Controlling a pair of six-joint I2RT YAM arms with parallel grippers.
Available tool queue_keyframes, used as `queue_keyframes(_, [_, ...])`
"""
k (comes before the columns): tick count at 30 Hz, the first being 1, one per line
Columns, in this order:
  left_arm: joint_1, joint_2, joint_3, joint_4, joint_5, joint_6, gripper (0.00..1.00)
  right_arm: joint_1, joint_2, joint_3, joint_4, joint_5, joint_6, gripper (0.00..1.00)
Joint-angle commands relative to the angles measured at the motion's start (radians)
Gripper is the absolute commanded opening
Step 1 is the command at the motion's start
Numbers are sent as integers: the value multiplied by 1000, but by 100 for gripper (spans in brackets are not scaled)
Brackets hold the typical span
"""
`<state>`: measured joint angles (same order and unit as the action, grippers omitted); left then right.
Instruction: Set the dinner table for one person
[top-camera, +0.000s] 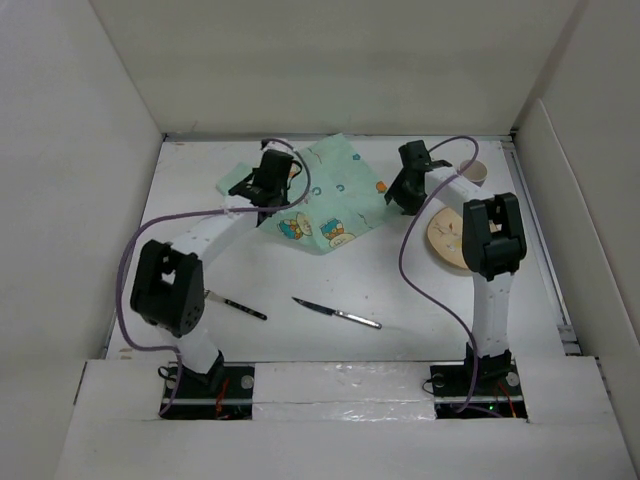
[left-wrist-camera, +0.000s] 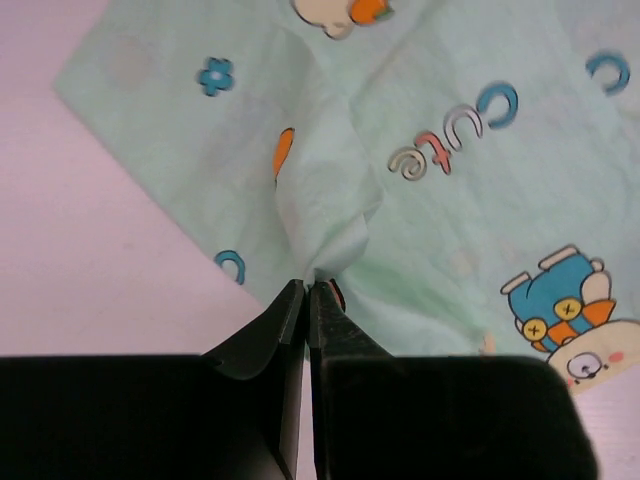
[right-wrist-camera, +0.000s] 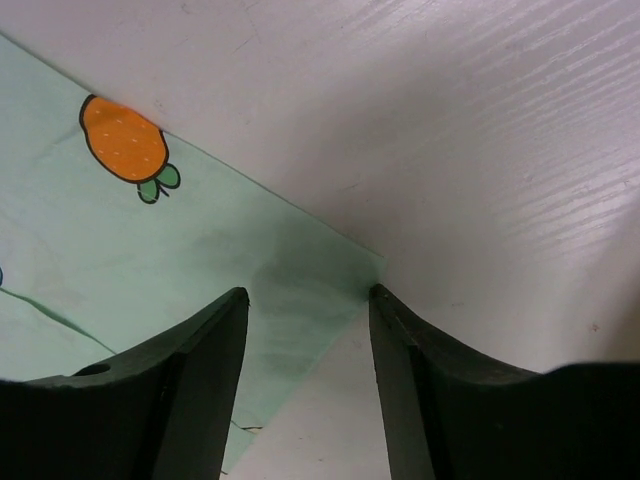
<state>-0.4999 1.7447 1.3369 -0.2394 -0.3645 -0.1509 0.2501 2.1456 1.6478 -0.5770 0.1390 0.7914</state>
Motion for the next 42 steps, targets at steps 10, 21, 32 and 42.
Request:
queue_keyframes(10, [47,-289,-309,161,41,-325,0,21,46,15,-66,-55,112,16])
queue_keyframes(21, [254,-346,157,144,145,-296,0,61,-310,186,89,30,-145,0])
queue_keyframes(32, [316,-465,444,114,147,-314,0,116,-682,351,-92,14,-337,0])
queue_keyframes(42, [248,-773,317,31,58,-279,0,213,-924,452,-331,-2,-385,0])
